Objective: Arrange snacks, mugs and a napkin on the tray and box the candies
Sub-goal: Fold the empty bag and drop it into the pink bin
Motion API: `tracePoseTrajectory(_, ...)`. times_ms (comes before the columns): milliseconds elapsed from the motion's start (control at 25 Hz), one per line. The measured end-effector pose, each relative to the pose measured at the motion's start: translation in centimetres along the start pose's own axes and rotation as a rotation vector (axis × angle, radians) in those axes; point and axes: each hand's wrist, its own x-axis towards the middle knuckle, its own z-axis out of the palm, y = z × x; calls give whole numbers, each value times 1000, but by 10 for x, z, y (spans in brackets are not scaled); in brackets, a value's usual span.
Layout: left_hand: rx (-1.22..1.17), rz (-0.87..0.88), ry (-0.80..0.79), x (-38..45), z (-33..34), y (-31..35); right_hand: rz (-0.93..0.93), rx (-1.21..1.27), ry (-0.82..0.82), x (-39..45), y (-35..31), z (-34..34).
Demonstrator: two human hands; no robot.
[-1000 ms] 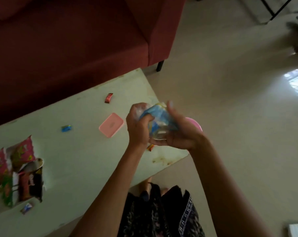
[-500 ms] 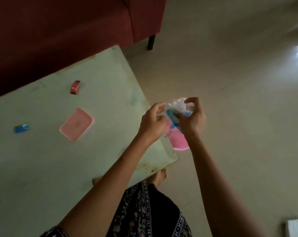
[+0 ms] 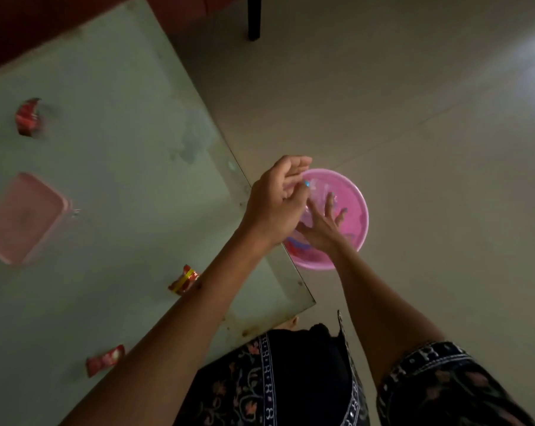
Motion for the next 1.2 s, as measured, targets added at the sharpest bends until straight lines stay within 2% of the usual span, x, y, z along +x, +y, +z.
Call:
tracePoseTrajectory(40, 0, 2, -4, 1, 2, -4, 22, -71, -102, 7, 5, 0)
tracePoseTrajectory(120, -1, 10, -2, 1, 2, -8, 75, -129, -176, 13, 11, -10)
tracePoseTrajectory(200, -5, 26, 10, -2, 1, -5, 72, -92, -135, 10, 9, -29)
tracePoseTrajectory(280, -4, 31, 31, -8, -5, 1, -14, 40, -71, -3, -4, -48)
tracePoseTrajectory(440, 3, 5, 110, -30, -20, 23, -91, 154, 128, -54, -45, -91)
tracePoseTrajectory(600, 37, -29, 247, -63, -57, 60, -177, 277, 287, -133, -117, -129)
tracePoseTrajectory(840, 44, -101, 436, -122, -135, 129, -350, 281, 435, -241, -230, -158)
tracePoseTrajectory(1000, -23, -85, 592, -164, -195, 153, -476, 290, 436, -287, -297, -149)
tracePoseTrajectory(1200, -57, -87, 805, -239, -269, 141, -627, 270, 363, -339, -371, -96)
